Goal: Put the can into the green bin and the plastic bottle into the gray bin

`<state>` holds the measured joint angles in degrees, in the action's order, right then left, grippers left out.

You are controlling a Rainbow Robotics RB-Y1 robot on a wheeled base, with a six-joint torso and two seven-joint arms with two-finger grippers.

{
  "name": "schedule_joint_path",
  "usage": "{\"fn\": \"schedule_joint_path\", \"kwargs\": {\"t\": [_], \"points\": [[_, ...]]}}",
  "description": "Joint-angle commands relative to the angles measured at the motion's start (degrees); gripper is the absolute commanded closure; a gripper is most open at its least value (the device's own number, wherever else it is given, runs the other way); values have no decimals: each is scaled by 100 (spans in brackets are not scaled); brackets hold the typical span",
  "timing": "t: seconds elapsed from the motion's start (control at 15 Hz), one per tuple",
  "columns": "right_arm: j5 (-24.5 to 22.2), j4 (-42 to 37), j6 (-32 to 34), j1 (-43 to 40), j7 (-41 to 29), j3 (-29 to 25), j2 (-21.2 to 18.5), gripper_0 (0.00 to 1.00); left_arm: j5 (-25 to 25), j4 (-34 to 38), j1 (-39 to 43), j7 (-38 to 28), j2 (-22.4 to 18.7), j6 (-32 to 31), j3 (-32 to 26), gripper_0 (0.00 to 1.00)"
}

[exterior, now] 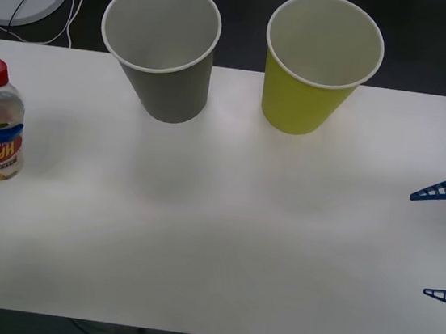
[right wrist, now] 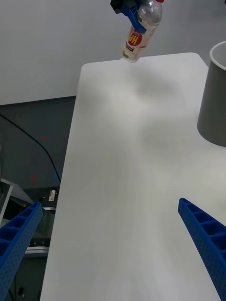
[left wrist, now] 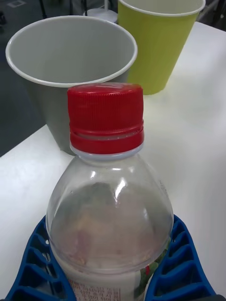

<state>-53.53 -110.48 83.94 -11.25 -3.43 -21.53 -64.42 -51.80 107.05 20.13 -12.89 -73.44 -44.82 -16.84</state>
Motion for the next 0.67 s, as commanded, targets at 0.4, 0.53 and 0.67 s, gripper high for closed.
{"fn": "schedule_joint_path", "kwargs": {"t": [0.4, 0.53, 0.67], "points": [[1, 0, 0, 0, 0, 0, 0, 0, -507, 0, -97, -1084, -672, 0, -364, 100], [1, 0, 0, 0, 0, 0, 0, 0, -507, -132, -255, -1189, -830, -220, -364, 100], [1, 0, 0, 0, 0, 0, 0, 0, -551, -360, -536, -1286, -892, -616, -364, 100]]}}
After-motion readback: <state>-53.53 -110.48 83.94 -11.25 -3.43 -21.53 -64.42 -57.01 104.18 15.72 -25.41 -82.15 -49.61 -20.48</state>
